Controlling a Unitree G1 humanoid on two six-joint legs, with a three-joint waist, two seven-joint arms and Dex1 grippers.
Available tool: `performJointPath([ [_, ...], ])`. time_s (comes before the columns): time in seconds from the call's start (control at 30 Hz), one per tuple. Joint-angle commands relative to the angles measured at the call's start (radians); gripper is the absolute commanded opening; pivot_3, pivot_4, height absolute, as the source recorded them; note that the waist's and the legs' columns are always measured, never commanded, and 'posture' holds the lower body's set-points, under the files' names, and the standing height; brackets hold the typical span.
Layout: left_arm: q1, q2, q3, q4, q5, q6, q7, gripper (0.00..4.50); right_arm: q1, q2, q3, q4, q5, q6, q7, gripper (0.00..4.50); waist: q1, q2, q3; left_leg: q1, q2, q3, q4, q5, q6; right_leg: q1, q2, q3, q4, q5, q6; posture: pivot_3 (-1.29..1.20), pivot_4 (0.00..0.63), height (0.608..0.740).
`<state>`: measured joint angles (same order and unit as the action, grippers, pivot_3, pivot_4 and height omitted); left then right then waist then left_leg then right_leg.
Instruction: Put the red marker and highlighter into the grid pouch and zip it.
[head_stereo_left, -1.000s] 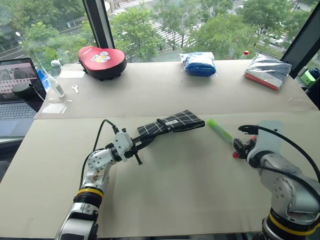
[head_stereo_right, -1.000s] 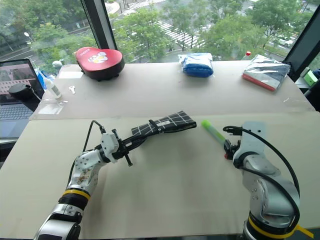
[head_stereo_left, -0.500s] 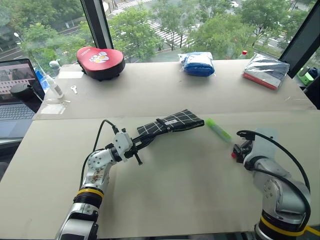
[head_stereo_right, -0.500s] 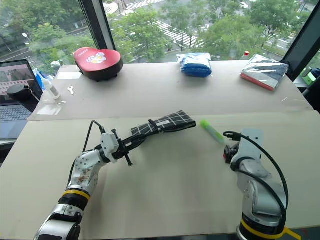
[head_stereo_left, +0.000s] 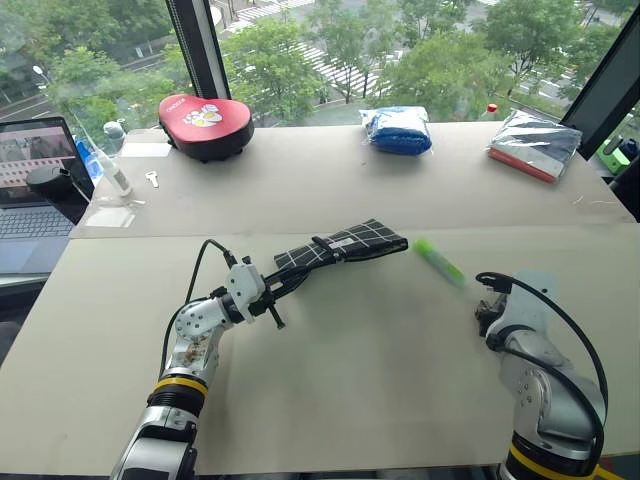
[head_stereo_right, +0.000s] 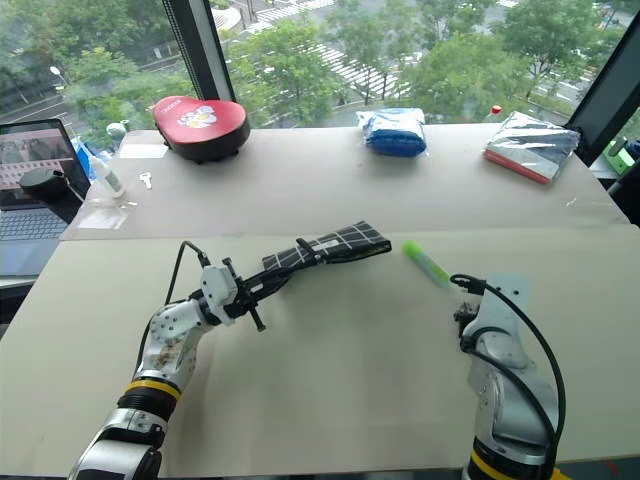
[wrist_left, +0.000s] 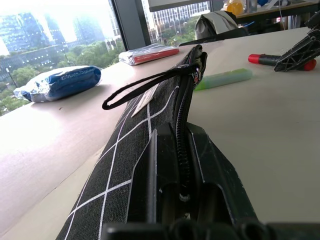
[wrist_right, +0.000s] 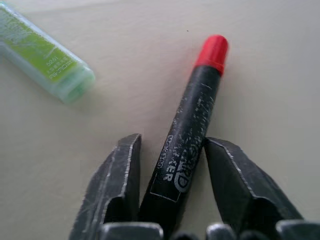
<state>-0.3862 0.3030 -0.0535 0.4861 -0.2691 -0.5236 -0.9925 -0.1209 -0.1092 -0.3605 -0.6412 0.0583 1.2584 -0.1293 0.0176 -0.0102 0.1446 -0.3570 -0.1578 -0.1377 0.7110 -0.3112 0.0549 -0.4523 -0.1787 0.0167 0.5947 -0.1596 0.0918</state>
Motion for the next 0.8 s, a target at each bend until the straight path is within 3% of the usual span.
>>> performJointPath([
  [0.03, -0.02, -0.005, 0.013, -0.006, -0.002, -0.025, 0.007, 0.0, 0.014, 0.014, -0.07, 0.014, -0.041, 0.0, -0.042, 0.63, 0.002, 0.0, 0.0, 0.0, 0.0, 0.0, 0.0, 0.0, 0.0, 0.0, 0.0, 0.0, 0.0, 0.0, 0.0, 0.0, 0.15, 0.74],
  [0.37, -0.017, -0.001, 0.015, 0.001, -0.007, -0.03, -0.003, 0.0, -0.076, 0.053, -0.142, 0.06, 0.027, -0.008, -0.008, 0.55, -0.003, 0.0, 0.0, 0.0, 0.0, 0.0, 0.0, 0.0, 0.0, 0.001, 0.0, 0.0, 0.0, 0.0, 0.0, 0.0, 0.15, 0.74],
  [0.47, -0.01, 0.003, 0.015, -0.011, -0.011, -0.022, -0.009, 0.0, -0.166, -0.012, -0.112, 0.085, 0.083, -0.087, 0.091, 0.55, -0.008, 0.0, 0.0, 0.003, 0.0, 0.0, 0.0, 0.0, 0.0, 0.003, 0.0, 0.0, 0.0, 0.0, 0.0, 0.0, 0.15, 0.74],
  [0.53, -0.005, 0.007, 0.014, -0.019, -0.013, -0.019, -0.013, 0.0, -0.192, -0.121, -0.028, 0.086, 0.088, -0.205, 0.197, 0.55, -0.013, 0.002, 0.001, 0.002, 0.0, 0.002, 0.0, 0.0, 0.001, 0.001, 0.0, 0.001, 0.0, 0.0, 0.0, 0.0, 0.15, 0.74],
  [0.6, 0.002, 0.011, 0.015, -0.03, -0.016, -0.014, -0.016, 0.0, -0.181, -0.299, 0.106, 0.073, 0.039, -0.407, 0.346, 0.55, -0.017, 0.003, 0.002, 0.002, 0.0, 0.003, -0.002, 0.0, 0.001, 0.0, 0.0, 0.001, 0.0, 0.0, 0.0, 0.0, 0.15, 0.74],
  [0.7, 0.009, 0.017, 0.016, -0.041, -0.019, -0.008, -0.021, 0.0, -0.131, -0.588, 0.277, 0.13, -0.105, -0.741, 0.518, 0.55, -0.021, 0.004, 0.003, 0.003, 0.001, 0.004, -0.005, 0.0, 0.0, -0.002, 0.0, 0.0, 0.0, 0.0, 0.0, 0.0, 0.15, 0.74],
  [0.8, 0.012, 0.021, 0.017, -0.051, -0.019, -0.002, -0.02, 0.0, -0.088, -0.802, 0.377, 0.217, -0.223, -1.087, 0.631, 0.55, -0.021, 0.003, 0.003, 0.003, 0.001, 0.004, -0.009, 0.0, 0.0, -0.003, 0.0, -0.002, -0.001, -0.001, 0.001, 0.0, 0.15, 0.74],
])
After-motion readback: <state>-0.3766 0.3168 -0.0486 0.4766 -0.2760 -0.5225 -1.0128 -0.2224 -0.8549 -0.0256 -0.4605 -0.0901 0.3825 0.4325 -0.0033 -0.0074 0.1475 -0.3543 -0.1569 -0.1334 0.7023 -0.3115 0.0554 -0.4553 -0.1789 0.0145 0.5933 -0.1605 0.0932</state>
